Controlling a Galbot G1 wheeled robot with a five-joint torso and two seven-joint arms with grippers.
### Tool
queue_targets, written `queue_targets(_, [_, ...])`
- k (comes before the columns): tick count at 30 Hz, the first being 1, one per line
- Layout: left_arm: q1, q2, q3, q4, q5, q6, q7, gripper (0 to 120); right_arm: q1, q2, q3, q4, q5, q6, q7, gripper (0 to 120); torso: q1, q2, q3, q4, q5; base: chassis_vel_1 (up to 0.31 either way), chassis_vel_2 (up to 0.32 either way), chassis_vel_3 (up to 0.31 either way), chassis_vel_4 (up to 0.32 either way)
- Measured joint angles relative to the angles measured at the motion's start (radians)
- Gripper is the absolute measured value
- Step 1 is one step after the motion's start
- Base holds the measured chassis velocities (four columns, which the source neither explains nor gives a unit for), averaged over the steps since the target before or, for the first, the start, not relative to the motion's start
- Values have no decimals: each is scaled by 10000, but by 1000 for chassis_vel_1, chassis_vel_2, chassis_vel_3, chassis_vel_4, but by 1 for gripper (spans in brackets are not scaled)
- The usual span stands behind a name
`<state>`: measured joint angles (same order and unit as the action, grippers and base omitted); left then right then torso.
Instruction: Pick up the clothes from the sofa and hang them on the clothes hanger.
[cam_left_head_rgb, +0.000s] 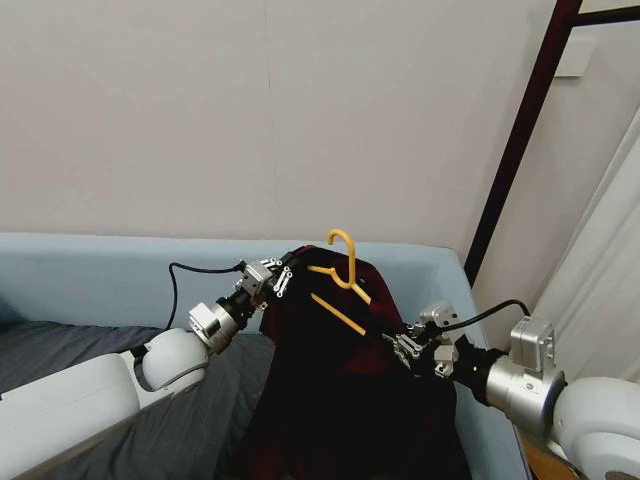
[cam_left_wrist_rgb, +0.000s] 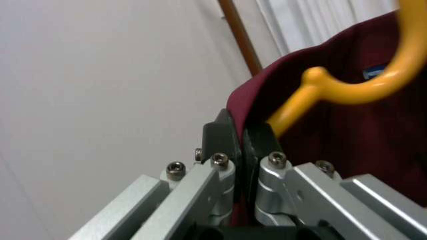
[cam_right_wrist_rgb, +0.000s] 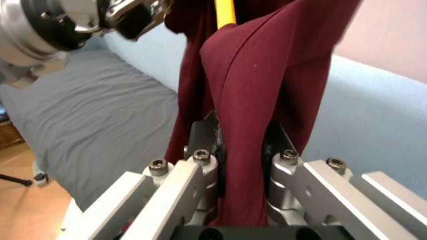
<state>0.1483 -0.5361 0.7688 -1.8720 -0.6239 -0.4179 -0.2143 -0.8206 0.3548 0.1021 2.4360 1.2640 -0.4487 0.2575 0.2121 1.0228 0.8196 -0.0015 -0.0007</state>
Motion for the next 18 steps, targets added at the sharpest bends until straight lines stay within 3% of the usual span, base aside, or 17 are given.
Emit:
queue_targets(8, [294, 239, 221, -397, 519, -189, -44, 0, -22, -86, 56, -113, 153, 6, 167, 8, 0, 0, 0, 5, -1, 0, 0, 0, 0])
queue_targets(13, [532, 307, 137, -824, 540, 69, -826, 0, -38, -43, 56, -124, 218, 17, 257, 8, -1, 0, 0, 3, -1, 0, 0, 0, 0])
queue_targets(18, [647, 534, 167, -1270, 824, 859, -1735, 15, -35, -22, 75, -141, 343, 56, 341, 8, -1, 0, 0, 1, -2, 0, 0, 0, 0])
